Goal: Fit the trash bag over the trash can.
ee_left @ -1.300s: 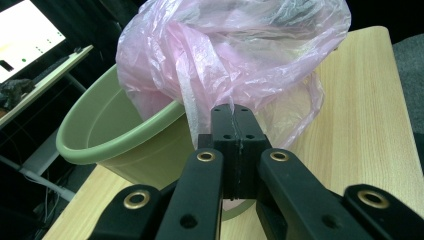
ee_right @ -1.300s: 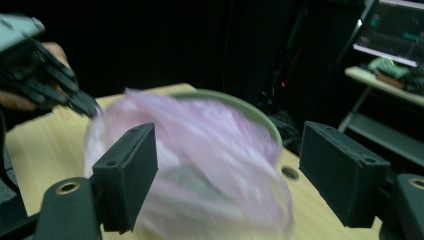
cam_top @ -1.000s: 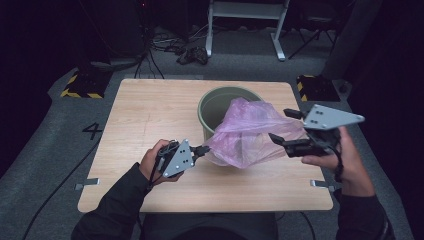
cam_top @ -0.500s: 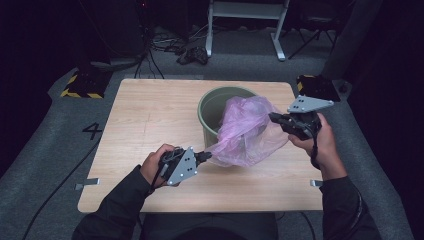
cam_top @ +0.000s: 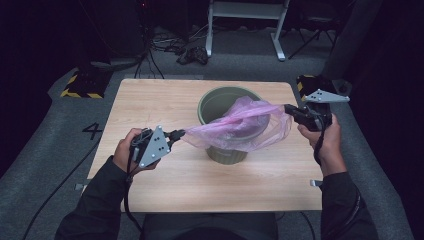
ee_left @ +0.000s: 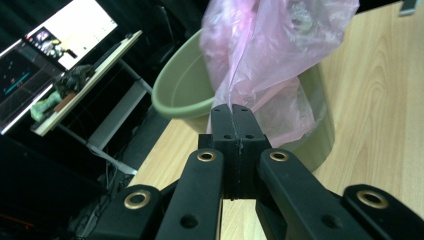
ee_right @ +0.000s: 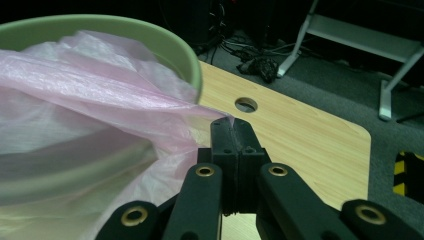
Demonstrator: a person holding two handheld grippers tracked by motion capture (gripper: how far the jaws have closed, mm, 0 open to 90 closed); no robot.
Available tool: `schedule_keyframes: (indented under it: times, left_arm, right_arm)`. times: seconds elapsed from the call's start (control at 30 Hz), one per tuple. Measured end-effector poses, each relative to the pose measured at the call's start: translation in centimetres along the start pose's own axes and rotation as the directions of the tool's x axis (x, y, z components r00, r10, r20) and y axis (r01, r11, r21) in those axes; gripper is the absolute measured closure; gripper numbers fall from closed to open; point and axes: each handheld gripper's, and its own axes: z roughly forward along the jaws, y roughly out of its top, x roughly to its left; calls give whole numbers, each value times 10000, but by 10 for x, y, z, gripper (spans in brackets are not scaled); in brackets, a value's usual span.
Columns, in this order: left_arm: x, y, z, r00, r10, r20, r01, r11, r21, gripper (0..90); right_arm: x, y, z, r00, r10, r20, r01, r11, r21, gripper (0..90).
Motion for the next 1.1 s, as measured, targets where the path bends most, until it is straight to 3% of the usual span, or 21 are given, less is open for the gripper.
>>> schedule_keyframes:
  times: [0.1,0.17,0.27,0.37,0.4,0.43,0.47,0.57,0.63,0.73,0.87,1.0,1.03,1.1]
  left_arm:
    - [2,-10,-2,9997,-234,42,233,9997,117,900]
    - [2,-17,-3,9984,-476,307,475,9989,25,900]
    - [-8,-21,-3,9972,-575,477,574,9983,31,879]
    - [-21,-20,-4,9921,-735,1017,772,9965,-329,780]
    - [-21,-20,-4,9921,-735,1017,772,9965,-329,722]
    - [-30,-15,-4,9903,-880,1073,944,9940,-554,614]
    - [-33,-13,-3,9886,-966,1158,1047,9923,-664,569]
    - [-42,-6,-2,9849,-1360,1068,1482,9822,-1151,367]
    - [-47,1,0,9846,-1370,1091,1513,9791,-1362,256]
    - [-50,9,6,9823,-1298,1354,1493,9779,-1461,190]
    - [-46,15,19,9745,-1609,1564,1809,9758,-1230,222]
    - [-44,14,30,9801,-1315,1488,1470,9842,-983,534]
    - [-44,13,32,9836,-1171,1369,1296,9878,-866,565]
    - [-44,12,35,9854,-927,1431,1043,9916,-759,708]
  right_arm:
    - [-6,-5,2,9997,203,132,-205,9997,126,900]
    - [-10,-10,4,9992,361,147,-363,9992,155,900]
    - [-12,-16,5,9988,493,-24,-492,9986,208,900]
    - [-9,-18,4,9989,447,-139,-445,9989,158,900]
    - [-8,-17,3,9988,433,-216,-430,9990,117,899]
    - [-7,-16,2,9990,366,-273,-363,9993,92,896]
    - [-5,-15,1,9989,278,-384,-276,9996,71,888]
    - [1,-12,-2,9986,-32,-537,34,10000,42,850]
    - [5,-10,-3,9971,-274,-709,278,9996,42,739]
    - [11,-6,-5,9924,-1027,-682,1030,9947,5,516]
    - [17,1,-12,9823,-1616,-950,1590,9867,-344,347]
    - [27,15,-21,9628,-2425,-1189,2381,9699,-499,263]
    - [30,19,-23,9565,-2626,-1270,2576,9647,-546,244]
    - [38,28,-24,9436,-3004,-1391,2944,9536,-623,243]
